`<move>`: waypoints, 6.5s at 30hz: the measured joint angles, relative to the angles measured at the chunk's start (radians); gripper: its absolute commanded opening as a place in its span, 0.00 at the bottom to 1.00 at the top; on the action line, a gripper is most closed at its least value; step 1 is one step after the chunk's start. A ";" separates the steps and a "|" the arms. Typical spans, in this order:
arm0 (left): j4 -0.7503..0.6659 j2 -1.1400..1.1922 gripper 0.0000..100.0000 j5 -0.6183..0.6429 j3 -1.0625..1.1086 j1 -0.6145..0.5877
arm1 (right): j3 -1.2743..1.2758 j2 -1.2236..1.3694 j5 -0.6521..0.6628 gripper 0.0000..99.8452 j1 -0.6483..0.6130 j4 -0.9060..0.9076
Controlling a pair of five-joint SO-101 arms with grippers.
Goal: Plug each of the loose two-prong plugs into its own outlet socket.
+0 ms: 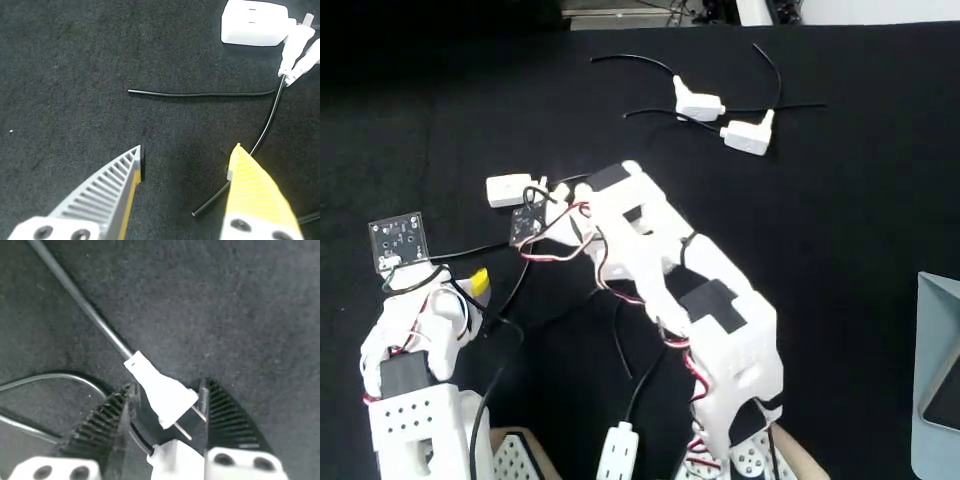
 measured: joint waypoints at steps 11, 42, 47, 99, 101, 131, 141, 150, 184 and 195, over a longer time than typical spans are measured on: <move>0.000 0.000 0.28 0.000 0.000 0.000 | -0.008 0.003 -0.017 0.01 0.003 -0.002; 0.000 0.000 0.28 0.000 0.000 0.000 | -0.038 -0.114 -0.893 0.19 -0.023 -0.020; 0.000 0.000 0.28 0.000 0.000 0.000 | 0.012 -0.114 -0.861 0.19 -0.023 -0.032; 0.000 0.000 0.28 0.000 0.000 0.000 | 0.025 -0.012 -0.974 0.01 -0.101 -0.126; 0.000 0.000 0.28 0.000 0.000 0.000 | 0.025 -0.017 -0.973 0.01 -0.095 -0.124; -0.080 0.000 0.28 0.198 -0.115 0.069 | 0.710 -1.234 -1.185 0.01 -0.206 -0.442; -0.109 0.000 0.28 0.236 -0.158 0.244 | 0.990 -1.527 -1.188 0.01 -0.281 -0.562; -0.048 -0.150 0.28 0.198 -0.224 0.400 | 1.046 -1.534 -1.188 0.01 -0.278 -0.563; 0.092 -0.367 0.32 -0.084 0.025 0.295 | 1.068 -1.534 -1.163 0.01 0.239 -0.689; -0.043 0.084 0.32 -0.104 -0.135 0.522 | 1.068 -1.534 -1.258 0.01 0.446 -0.813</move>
